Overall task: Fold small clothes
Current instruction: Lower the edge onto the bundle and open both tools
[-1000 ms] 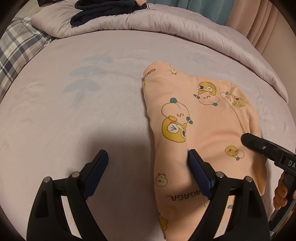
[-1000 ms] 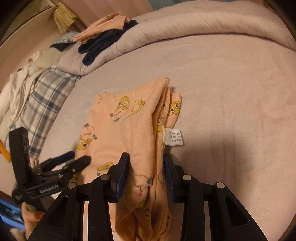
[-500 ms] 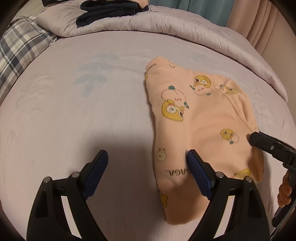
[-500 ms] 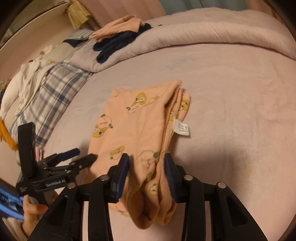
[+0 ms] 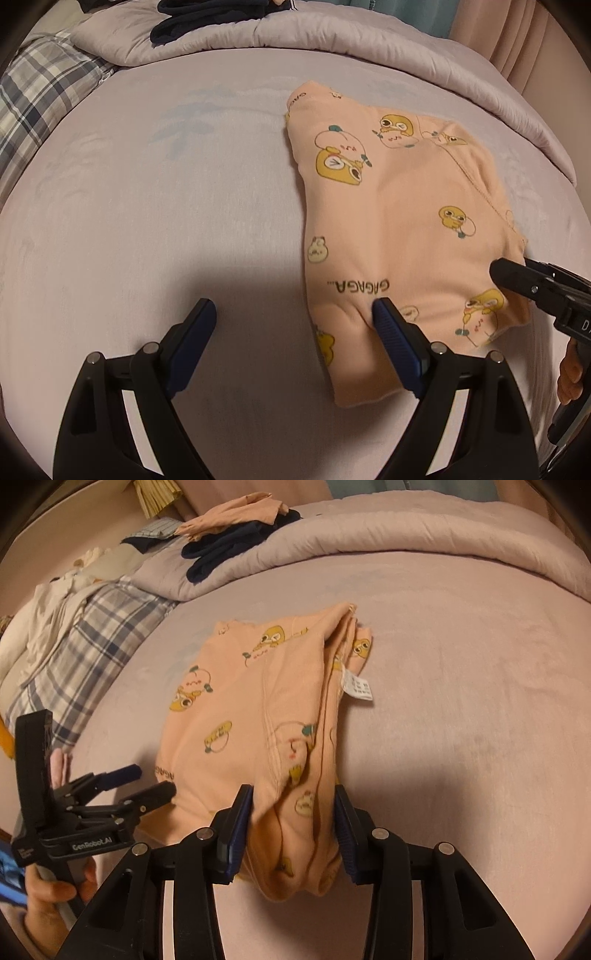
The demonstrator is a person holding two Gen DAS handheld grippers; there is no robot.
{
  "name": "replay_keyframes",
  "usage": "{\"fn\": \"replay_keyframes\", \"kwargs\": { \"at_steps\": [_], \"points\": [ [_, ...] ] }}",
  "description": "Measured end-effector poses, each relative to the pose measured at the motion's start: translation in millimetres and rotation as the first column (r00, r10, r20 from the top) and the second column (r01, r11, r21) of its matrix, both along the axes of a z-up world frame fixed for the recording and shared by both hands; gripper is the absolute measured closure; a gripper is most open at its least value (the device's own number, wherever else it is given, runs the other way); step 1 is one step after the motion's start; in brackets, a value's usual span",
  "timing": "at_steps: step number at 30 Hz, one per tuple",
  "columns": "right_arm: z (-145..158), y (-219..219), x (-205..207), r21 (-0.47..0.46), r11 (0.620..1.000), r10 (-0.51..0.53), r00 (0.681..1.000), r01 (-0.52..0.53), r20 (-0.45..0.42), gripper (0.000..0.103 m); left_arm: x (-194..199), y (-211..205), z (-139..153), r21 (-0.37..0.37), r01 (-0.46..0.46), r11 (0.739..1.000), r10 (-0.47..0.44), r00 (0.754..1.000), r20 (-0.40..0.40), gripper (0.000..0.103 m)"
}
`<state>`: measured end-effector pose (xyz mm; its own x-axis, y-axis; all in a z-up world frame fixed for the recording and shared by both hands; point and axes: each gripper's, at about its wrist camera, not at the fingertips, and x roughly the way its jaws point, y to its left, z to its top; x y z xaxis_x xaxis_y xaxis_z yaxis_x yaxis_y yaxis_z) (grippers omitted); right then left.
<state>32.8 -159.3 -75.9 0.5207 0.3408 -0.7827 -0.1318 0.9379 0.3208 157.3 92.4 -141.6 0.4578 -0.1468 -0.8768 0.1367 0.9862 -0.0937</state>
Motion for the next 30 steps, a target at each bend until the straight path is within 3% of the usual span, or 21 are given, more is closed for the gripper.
{"fn": "replay_keyframes", "kwargs": {
  "at_steps": [20,25,30],
  "points": [
    [3.3,-3.6,-19.4,-0.055,0.998,-0.016,1.000,0.016,-0.008,0.061,-26.1,-1.5,-0.2,0.036,-0.016,0.999,0.016,1.000,-0.020,0.016],
    [35.3,-0.9,-15.8,0.004,1.000,-0.002,0.991,0.002,0.136,0.061,-27.2,-0.7,-1.6,0.031,-0.015,0.999,0.016,1.000,-0.025,0.016],
    [54.4,4.2,22.0,0.095,0.995,-0.013,0.982,-0.005,0.189,0.061,-28.2,2.1,11.2,-0.035,-0.009,0.999,0.010,1.000,0.011,0.020]
  ]
}}
